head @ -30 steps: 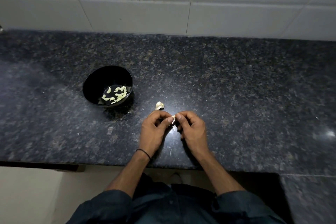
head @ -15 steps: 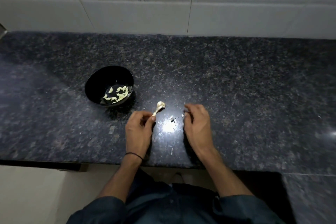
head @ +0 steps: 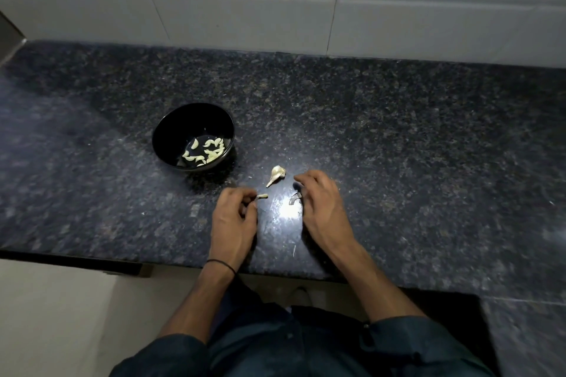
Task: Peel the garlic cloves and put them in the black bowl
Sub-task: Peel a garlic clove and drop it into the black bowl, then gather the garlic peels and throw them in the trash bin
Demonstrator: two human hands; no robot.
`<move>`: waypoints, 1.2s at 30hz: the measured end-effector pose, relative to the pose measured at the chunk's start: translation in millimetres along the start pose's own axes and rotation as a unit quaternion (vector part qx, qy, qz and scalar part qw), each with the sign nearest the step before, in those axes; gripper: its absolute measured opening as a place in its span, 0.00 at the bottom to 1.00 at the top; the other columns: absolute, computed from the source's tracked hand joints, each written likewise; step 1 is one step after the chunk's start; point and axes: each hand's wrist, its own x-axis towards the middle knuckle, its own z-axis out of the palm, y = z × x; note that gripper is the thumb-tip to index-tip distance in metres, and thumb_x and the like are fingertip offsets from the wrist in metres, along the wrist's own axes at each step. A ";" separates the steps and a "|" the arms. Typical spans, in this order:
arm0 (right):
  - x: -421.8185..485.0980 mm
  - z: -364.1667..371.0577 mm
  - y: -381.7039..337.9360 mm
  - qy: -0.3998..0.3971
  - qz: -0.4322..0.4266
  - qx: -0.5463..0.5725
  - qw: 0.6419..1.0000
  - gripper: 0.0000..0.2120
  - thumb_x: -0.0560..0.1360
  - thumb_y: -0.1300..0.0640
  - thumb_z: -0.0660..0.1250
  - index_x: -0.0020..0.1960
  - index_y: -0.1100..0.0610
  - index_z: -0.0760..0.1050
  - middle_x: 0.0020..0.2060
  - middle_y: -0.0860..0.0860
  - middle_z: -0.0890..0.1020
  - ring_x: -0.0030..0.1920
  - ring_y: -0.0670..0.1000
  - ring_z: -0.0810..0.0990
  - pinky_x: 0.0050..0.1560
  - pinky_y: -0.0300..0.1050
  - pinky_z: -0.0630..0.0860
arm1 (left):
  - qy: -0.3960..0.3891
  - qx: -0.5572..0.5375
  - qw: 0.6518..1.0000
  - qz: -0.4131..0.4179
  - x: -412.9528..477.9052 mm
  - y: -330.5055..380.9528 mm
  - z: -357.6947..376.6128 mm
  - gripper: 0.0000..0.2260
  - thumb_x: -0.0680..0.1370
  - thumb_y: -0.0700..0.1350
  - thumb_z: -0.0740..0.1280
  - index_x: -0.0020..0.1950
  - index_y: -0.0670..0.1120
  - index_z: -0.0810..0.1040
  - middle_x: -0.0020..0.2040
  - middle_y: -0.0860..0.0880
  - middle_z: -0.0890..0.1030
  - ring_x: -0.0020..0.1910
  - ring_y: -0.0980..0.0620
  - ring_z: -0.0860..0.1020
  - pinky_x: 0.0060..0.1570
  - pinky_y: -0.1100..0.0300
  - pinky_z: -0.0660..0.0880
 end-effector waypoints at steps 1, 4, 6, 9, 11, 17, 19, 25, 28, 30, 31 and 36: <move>0.8 0.2 0.2 -0.021 -0.024 -0.017 0.999 0.14 0.81 0.61 0.61 0.64 0.59 0.78 0.61 0.53 0.77 0.60 0.54 0.74 0.65 0.40 0.68 | 0.000 0.000 1.000 -0.001 -1.2 -0.2 -0.8 0.09 0.77 0.33 0.69 0.54 0.44 0.81 0.47 0.50 0.75 0.40 0.56 0.74 0.44 0.71 0.70; -2.7 0.2 -0.8 -0.092 -0.101 -0.066 0.988 0.12 0.82 0.53 0.62 0.60 0.57 0.78 0.59 0.51 0.76 0.58 0.53 0.73 0.62 0.43 0.70 | -0.002 -0.004 1.000 0.008 -4.4 0.9 -2.7 0.10 0.77 0.32 0.68 0.55 0.43 0.81 0.48 0.49 0.75 0.40 0.56 0.75 0.44 0.72 0.70; -10.4 -0.2 1.4 -0.110 -0.129 -0.087 0.982 0.10 0.81 0.53 0.64 0.59 0.57 0.77 0.58 0.51 0.76 0.58 0.52 0.73 0.60 0.44 0.71 | -0.005 -0.005 1.000 0.009 -6.4 2.0 -3.3 0.11 0.77 0.32 0.68 0.56 0.43 0.81 0.49 0.49 0.75 0.41 0.56 0.75 0.44 0.73 0.70; -24.1 0.0 9.5 -0.097 -0.147 -0.098 0.979 0.08 0.81 0.58 0.64 0.56 0.59 0.78 0.57 0.52 0.77 0.57 0.54 0.75 0.55 0.48 0.75 | -0.010 -0.004 1.000 0.005 -9.2 2.6 -4.3 0.11 0.77 0.32 0.67 0.57 0.44 0.80 0.50 0.49 0.75 0.43 0.56 0.75 0.45 0.73 0.70; -32.3 0.1 13.7 -0.083 -0.156 -0.102 0.979 0.08 0.79 0.59 0.62 0.55 0.59 0.78 0.56 0.52 0.78 0.55 0.54 0.75 0.52 0.48 0.75 | -0.014 0.003 1.000 0.005 -10.7 3.9 -5.0 0.11 0.78 0.33 0.67 0.58 0.44 0.80 0.51 0.50 0.74 0.44 0.57 0.75 0.46 0.73 0.70; -36.0 0.3 9.5 -0.045 -0.155 -0.109 0.981 0.10 0.78 0.60 0.59 0.53 0.59 0.79 0.52 0.52 0.80 0.50 0.54 0.76 0.46 0.49 0.76 | -0.025 0.005 1.000 0.002 -12.5 6.4 -8.5 0.12 0.78 0.34 0.66 0.58 0.45 0.81 0.53 0.51 0.73 0.47 0.60 0.75 0.50 0.74 0.70; -34.5 -0.2 7.4 -0.045 -0.157 -0.122 0.979 0.10 0.78 0.60 0.59 0.52 0.60 0.78 0.51 0.52 0.79 0.48 0.54 0.75 0.44 0.50 0.77 | -0.023 0.001 1.000 -0.004 -12.4 6.0 -10.4 0.12 0.78 0.34 0.66 0.58 0.45 0.81 0.54 0.51 0.74 0.47 0.59 0.76 0.50 0.73 0.71; -31.0 0.0 5.5 -0.064 -0.175 -0.168 0.968 0.09 0.78 0.63 0.59 0.54 0.61 0.77 0.51 0.55 0.77 0.48 0.55 0.74 0.42 0.51 0.78 | -0.015 -0.032 0.999 -0.011 -8.9 6.7 -17.5 0.10 0.78 0.33 0.66 0.57 0.43 0.80 0.55 0.49 0.75 0.48 0.57 0.77 0.50 0.64 0.76; -30.4 1.0 2.9 -0.074 -0.163 -0.195 0.964 0.09 0.75 0.70 0.66 0.54 0.62 0.75 0.51 0.56 0.76 0.49 0.56 0.73 0.43 0.52 0.77 | -0.015 -0.038 0.999 0.006 -4.8 8.1 -22.0 0.10 0.79 0.34 0.66 0.57 0.44 0.80 0.54 0.49 0.75 0.49 0.56 0.77 0.50 0.61 0.76; -30.6 2.8 -0.6 -0.067 -0.151 -0.204 0.965 0.10 0.75 0.70 0.62 0.53 0.61 0.75 0.51 0.56 0.75 0.49 0.56 0.73 0.44 0.51 0.77 | -0.023 -0.041 0.999 0.025 -1.3 9.2 -24.3 0.10 0.79 0.34 0.66 0.56 0.45 0.81 0.54 0.50 0.76 0.50 0.55 0.77 0.50 0.59 0.76; -30.9 4.1 -2.9 -0.059 -0.137 -0.199 0.969 0.10 0.76 0.68 0.59 0.53 0.61 0.75 0.51 0.56 0.76 0.49 0.55 0.72 0.44 0.50 0.76 | -0.027 -0.043 0.998 0.036 0.3 9.7 -25.4 0.10 0.79 0.33 0.66 0.56 0.45 0.81 0.53 0.51 0.76 0.50 0.55 0.78 0.50 0.60 0.76; -27.3 12.8 -19.5 0.066 0.056 -0.014 0.996 0.09 0.76 0.71 0.67 0.48 0.58 0.79 0.44 0.51 0.79 0.47 0.50 0.75 0.48 0.38 0.71 | -0.051 -0.063 0.994 0.072 13.3 7.9 -34.6 0.11 0.78 0.30 0.64 0.54 0.41 0.82 0.52 0.49 0.77 0.50 0.60 0.77 0.49 0.70 0.73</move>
